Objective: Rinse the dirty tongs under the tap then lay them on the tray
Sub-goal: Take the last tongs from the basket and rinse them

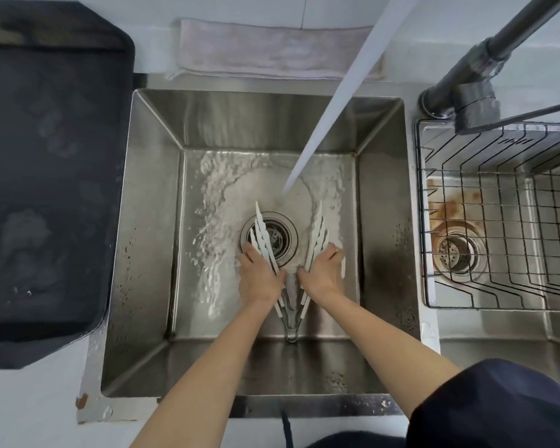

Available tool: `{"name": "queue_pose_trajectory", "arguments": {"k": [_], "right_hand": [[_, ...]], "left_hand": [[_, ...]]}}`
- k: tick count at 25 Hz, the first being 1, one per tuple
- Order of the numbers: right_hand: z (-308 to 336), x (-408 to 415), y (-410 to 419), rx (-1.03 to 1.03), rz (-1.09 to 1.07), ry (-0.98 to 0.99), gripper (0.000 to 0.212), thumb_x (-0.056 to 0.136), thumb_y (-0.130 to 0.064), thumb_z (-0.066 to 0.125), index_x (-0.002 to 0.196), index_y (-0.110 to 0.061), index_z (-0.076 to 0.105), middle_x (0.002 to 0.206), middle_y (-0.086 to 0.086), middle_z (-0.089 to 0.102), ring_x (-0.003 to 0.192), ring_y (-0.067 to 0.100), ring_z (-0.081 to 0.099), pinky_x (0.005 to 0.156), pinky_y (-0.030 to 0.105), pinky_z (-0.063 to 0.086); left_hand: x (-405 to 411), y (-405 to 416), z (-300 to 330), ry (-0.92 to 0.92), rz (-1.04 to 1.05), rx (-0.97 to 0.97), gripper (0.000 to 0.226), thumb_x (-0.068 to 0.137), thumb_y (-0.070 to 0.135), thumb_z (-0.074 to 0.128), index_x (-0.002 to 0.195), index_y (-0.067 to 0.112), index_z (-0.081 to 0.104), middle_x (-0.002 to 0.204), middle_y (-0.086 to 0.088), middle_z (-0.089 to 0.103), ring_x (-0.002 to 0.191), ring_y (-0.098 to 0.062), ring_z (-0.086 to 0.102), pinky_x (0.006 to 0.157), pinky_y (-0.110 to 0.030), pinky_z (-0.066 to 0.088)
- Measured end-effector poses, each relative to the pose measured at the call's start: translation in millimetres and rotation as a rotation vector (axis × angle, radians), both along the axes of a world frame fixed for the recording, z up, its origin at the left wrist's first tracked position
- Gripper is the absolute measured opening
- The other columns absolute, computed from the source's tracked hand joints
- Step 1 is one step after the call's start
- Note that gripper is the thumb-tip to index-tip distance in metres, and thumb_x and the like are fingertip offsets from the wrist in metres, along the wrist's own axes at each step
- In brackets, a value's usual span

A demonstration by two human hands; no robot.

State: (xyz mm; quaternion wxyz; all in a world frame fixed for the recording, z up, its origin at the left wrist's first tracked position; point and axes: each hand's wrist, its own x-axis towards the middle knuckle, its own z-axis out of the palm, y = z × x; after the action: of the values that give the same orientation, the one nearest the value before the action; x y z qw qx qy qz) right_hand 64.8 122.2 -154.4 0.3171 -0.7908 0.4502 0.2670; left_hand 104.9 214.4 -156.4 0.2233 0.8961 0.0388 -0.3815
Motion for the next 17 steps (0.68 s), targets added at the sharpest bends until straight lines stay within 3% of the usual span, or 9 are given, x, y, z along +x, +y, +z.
{"name": "queue_pose_trajectory", "arguments": {"k": [4, 8, 10, 12, 17], "right_hand": [[3, 6, -2, 0.107, -0.148, -0.04, 0.069, 0.085, -0.016, 0.061, 0.137, 0.005, 0.02, 0.143, 0.023, 0.029, 0.131, 0.035, 0.035, 0.102, 0.038, 0.038], [17, 12, -10, 0.286, -0.312, -0.076, 0.075, 0.088, -0.017, 0.058, 0.146, 0.001, 0.014, 0.147, 0.021, 0.032, 0.134, 0.034, 0.036, 0.105, 0.036, 0.037], [29, 21, -12, 0.334, -0.378, -0.165, 0.065, 0.088, -0.013, 0.056, 0.143, -0.004, 0.023, 0.134, 0.02, 0.048, 0.122, 0.033, 0.049, 0.099, 0.037, 0.043], [42, 32, -14, 0.325, -0.312, -0.252, 0.054, 0.086, -0.01, 0.057, 0.134, -0.004, 0.035, 0.107, 0.015, 0.056, 0.098, 0.029, 0.056, 0.087, 0.038, 0.049], [79, 57, -22, 0.385, -0.135, -0.436, 0.033, 0.084, -0.019, 0.062, 0.112, -0.008, 0.046, 0.075, -0.003, 0.048, 0.069, 0.014, 0.05, 0.062, 0.025, 0.043]], "left_hand": [[1, -4, 1, 0.037, 0.079, -0.046, 0.091, 0.084, 0.019, 0.062, 0.146, -0.003, 0.0, 0.148, -0.022, 0.021, 0.134, -0.035, 0.033, 0.106, -0.04, 0.035], [8, -2, 2, 0.113, 0.215, -0.14, 0.071, 0.082, 0.022, 0.063, 0.139, 0.0, 0.027, 0.137, -0.017, 0.036, 0.127, -0.032, 0.041, 0.103, -0.036, 0.037], [12, -1, 9, 0.145, 0.342, -0.269, 0.057, 0.082, 0.018, 0.062, 0.131, 0.003, 0.035, 0.122, -0.01, 0.048, 0.116, -0.024, 0.05, 0.096, -0.03, 0.042], [19, 0, 19, 0.163, 0.46, -0.377, 0.05, 0.086, 0.013, 0.058, 0.129, 0.004, 0.034, 0.111, -0.006, 0.051, 0.102, -0.018, 0.051, 0.087, -0.024, 0.04], [45, 4, 39, 0.185, 0.592, -0.559, 0.045, 0.088, 0.013, 0.055, 0.13, 0.009, 0.04, 0.124, -0.011, 0.059, 0.108, -0.024, 0.058, 0.091, -0.036, 0.048]]}}
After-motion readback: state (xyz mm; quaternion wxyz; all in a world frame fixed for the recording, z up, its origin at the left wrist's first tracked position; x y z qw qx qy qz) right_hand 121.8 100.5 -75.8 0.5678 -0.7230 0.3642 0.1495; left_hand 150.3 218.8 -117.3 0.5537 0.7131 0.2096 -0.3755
